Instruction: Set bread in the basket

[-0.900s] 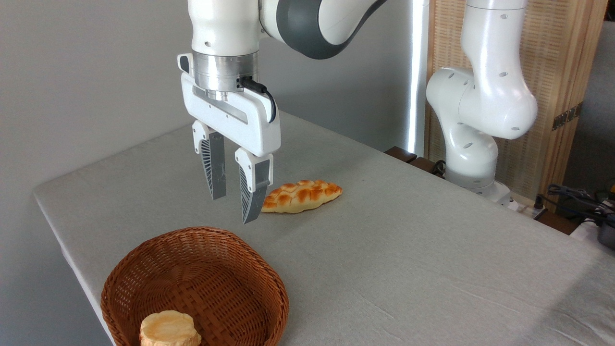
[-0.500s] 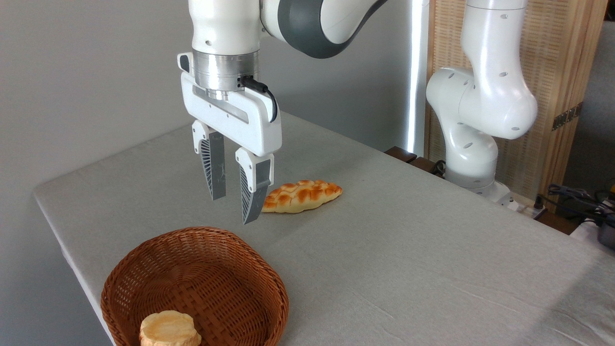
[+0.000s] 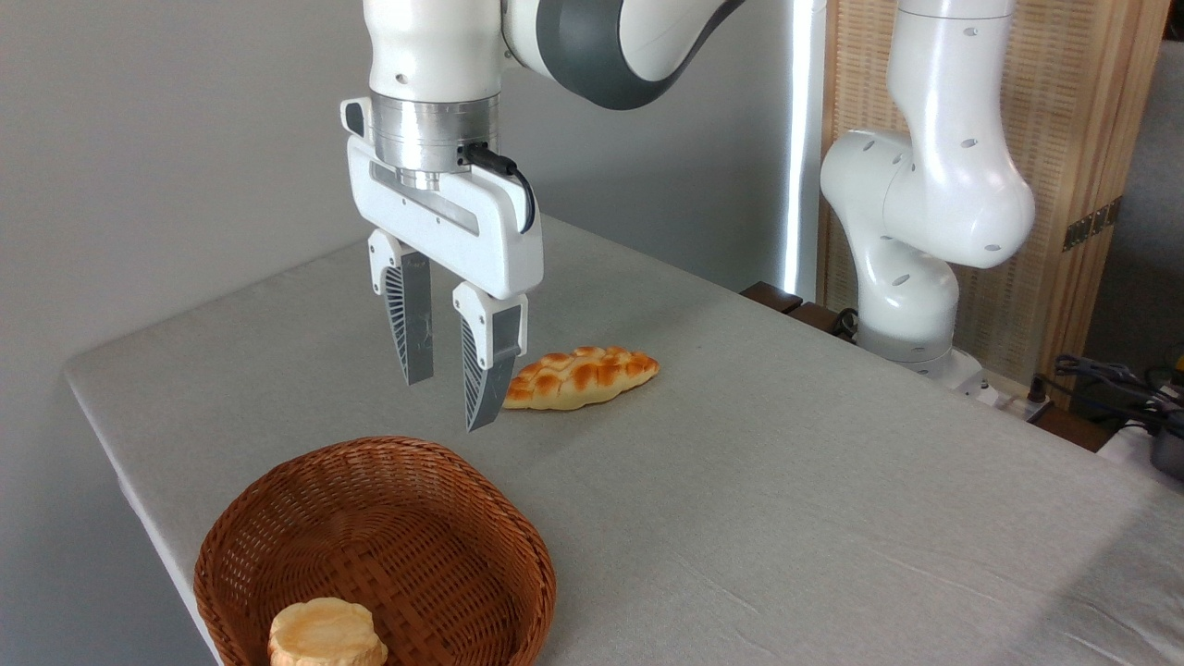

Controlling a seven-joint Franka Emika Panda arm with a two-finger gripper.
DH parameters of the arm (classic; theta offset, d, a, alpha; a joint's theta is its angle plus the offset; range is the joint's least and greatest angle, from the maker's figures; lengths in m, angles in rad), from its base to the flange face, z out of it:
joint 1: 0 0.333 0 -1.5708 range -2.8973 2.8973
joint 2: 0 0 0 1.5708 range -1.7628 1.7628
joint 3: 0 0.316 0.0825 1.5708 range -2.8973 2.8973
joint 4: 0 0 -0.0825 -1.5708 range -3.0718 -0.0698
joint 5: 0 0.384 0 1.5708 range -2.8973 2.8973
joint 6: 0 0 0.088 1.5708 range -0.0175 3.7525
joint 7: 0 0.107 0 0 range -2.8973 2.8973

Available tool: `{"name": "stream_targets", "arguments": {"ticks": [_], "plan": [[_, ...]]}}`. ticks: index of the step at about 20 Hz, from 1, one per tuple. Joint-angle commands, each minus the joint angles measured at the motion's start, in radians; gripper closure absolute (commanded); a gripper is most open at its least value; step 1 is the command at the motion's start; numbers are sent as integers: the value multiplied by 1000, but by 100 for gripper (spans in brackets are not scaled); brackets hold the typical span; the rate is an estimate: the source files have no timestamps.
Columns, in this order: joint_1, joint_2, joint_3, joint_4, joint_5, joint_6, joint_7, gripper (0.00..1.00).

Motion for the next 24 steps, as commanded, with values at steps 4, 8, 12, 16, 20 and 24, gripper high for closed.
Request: {"name": "stream_targets", "arguments": {"ticks": [4,8,12,16,20,24], "plan": [[141,2,-130,21,5,-26,-8,0],[168,2,-156,21,4,-26,-8,0],[166,4,-153,25,1,-26,-8,0],[165,4,-153,25,2,-26,-8,0],[160,1,-156,18,4,-27,-8,0],[145,-18,-158,-10,4,-73,-6,0]]}}
